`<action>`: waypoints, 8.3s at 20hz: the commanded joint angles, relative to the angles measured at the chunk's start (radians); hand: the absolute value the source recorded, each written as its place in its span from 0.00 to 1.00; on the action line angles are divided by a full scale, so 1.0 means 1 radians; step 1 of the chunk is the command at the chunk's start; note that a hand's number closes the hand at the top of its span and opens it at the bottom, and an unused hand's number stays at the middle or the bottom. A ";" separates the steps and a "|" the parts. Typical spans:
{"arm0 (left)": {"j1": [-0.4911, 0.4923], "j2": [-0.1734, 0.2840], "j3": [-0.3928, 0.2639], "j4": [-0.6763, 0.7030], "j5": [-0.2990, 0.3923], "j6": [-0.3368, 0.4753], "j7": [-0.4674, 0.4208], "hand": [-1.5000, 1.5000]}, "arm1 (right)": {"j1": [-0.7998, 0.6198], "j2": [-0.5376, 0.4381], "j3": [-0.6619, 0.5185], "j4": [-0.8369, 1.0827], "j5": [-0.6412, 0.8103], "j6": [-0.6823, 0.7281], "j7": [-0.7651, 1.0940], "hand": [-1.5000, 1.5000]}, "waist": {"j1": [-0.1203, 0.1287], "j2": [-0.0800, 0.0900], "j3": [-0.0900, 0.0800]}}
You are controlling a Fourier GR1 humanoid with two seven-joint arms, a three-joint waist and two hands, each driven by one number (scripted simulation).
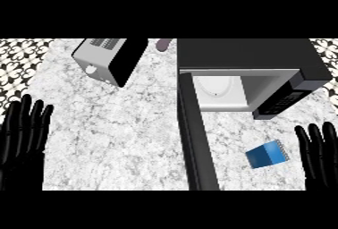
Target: Pick up the milk, place it into the microwave and close the microwave
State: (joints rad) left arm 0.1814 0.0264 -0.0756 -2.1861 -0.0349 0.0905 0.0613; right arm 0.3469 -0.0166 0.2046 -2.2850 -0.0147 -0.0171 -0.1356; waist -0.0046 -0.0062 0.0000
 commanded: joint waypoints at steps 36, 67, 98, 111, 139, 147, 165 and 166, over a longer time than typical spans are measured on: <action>0.643 0.049 -0.320 -0.118 -0.053 0.032 -0.436 0.00 | 0.061 -0.006 -0.125 0.454 0.001 -0.312 -0.450 0.00 | 0.012 0.004 0.000; 0.702 0.140 -0.321 -0.131 0.015 0.062 -0.491 0.00 | -0.265 -0.148 -0.419 1.307 -0.094 -0.083 -0.773 0.00 | 0.015 0.005 0.001; 0.703 0.168 -0.295 -0.061 0.074 0.083 -0.565 0.00 | -0.420 -0.088 -0.465 1.629 -0.201 0.226 -1.055 1.00 | 0.009 0.004 0.001; 0.709 0.197 -0.279 -0.105 0.096 0.056 -0.569 0.00 | -0.742 -0.377 -0.299 1.711 -0.187 0.743 -0.684 1.00 | 0.050 0.014 0.004; 0.832 0.224 -0.128 -0.035 0.258 -0.068 -0.724 0.00 | -0.520 -0.208 -0.168 0.946 -0.351 0.477 -0.200 1.00 | 0.016 0.003 0.000; 0.781 0.226 -0.062 0.002 0.275 -0.076 -0.707 0.00 | -0.724 -0.142 -0.180 1.084 -0.177 0.239 -0.183 1.00 | 0.028 0.009 0.000; 0.716 0.250 -0.005 0.032 0.319 -0.128 -0.648 0.00 | -0.984 -0.137 -0.248 1.594 -0.037 0.151 -0.455 1.00 | 0.064 0.024 0.002; 0.717 0.261 0.012 0.062 0.343 -0.161 -0.671 0.00 | -0.980 -0.118 -0.245 1.595 -0.035 0.133 -0.460 1.00 | 0.061 0.020 0.001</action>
State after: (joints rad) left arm 0.9115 0.2816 -0.0801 -2.1602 0.2908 -0.0457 -0.5970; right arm -0.5302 -0.1538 -0.0307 -0.8657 -0.0734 0.1522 -0.6745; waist 0.0249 -0.0302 -0.0059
